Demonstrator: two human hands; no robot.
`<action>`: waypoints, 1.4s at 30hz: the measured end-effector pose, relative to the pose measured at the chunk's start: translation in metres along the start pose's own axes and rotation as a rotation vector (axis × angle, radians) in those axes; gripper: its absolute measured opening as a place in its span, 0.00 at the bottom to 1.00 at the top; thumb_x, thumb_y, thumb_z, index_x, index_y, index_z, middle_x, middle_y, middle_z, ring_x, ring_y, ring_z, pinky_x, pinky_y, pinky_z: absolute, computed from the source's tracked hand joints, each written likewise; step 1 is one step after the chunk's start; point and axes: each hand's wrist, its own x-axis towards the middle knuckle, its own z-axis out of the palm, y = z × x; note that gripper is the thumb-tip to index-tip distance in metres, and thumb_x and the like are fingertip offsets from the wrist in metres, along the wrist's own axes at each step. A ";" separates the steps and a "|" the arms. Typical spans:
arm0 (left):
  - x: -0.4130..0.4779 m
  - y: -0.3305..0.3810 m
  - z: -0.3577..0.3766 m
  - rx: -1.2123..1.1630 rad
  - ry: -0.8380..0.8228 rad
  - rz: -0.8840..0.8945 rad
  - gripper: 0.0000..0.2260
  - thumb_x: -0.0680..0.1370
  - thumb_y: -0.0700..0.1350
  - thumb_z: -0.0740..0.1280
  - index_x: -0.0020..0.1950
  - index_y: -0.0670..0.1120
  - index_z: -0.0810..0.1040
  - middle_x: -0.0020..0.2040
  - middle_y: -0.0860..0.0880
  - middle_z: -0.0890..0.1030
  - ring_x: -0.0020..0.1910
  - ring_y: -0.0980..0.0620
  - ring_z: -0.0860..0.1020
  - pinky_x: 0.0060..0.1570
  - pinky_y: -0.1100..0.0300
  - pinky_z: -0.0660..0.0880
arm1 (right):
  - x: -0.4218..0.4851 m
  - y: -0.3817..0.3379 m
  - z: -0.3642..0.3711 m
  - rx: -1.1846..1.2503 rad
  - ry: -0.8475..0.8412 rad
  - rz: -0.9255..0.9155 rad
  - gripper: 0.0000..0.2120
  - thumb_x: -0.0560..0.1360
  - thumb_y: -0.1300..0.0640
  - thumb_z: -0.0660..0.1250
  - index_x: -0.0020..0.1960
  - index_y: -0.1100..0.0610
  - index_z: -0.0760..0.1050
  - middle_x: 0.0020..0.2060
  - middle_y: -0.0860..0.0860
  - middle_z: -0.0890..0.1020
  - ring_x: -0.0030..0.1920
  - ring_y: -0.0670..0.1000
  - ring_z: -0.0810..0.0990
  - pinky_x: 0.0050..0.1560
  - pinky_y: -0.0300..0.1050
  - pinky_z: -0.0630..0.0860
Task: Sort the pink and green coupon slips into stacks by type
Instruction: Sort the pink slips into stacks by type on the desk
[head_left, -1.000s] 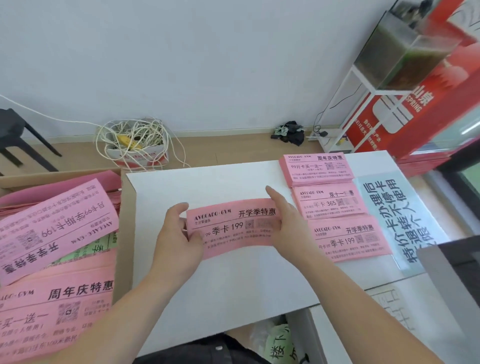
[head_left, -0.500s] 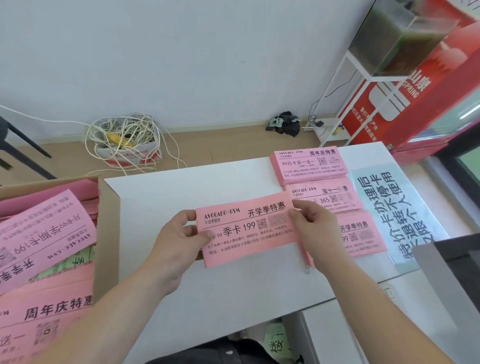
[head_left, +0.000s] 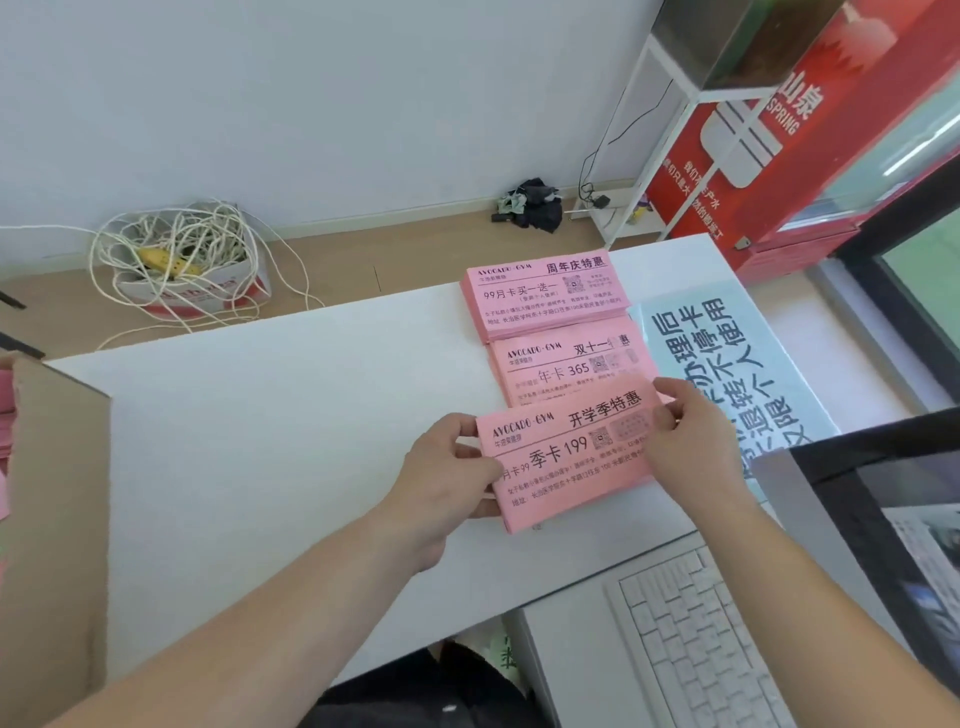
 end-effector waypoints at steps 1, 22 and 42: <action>0.006 0.001 0.013 0.001 -0.007 0.008 0.14 0.78 0.30 0.65 0.58 0.46 0.78 0.53 0.40 0.83 0.45 0.44 0.87 0.44 0.47 0.85 | 0.004 0.006 -0.005 -0.018 0.012 0.016 0.19 0.83 0.62 0.58 0.73 0.54 0.71 0.47 0.48 0.80 0.48 0.54 0.78 0.41 0.46 0.72; 0.027 -0.049 0.059 0.969 0.039 0.441 0.42 0.71 0.56 0.73 0.79 0.56 0.53 0.71 0.55 0.64 0.68 0.52 0.65 0.63 0.56 0.72 | 0.013 0.026 -0.016 -0.405 -0.455 0.036 0.71 0.53 0.35 0.85 0.81 0.34 0.40 0.81 0.53 0.42 0.81 0.60 0.51 0.74 0.64 0.63; 0.012 -0.054 0.034 0.834 -0.043 0.409 0.34 0.77 0.54 0.71 0.80 0.55 0.61 0.73 0.58 0.70 0.63 0.58 0.74 0.66 0.64 0.69 | 0.003 0.003 -0.013 -0.724 -0.451 -0.062 0.70 0.61 0.39 0.83 0.81 0.43 0.33 0.80 0.61 0.35 0.81 0.64 0.37 0.79 0.63 0.45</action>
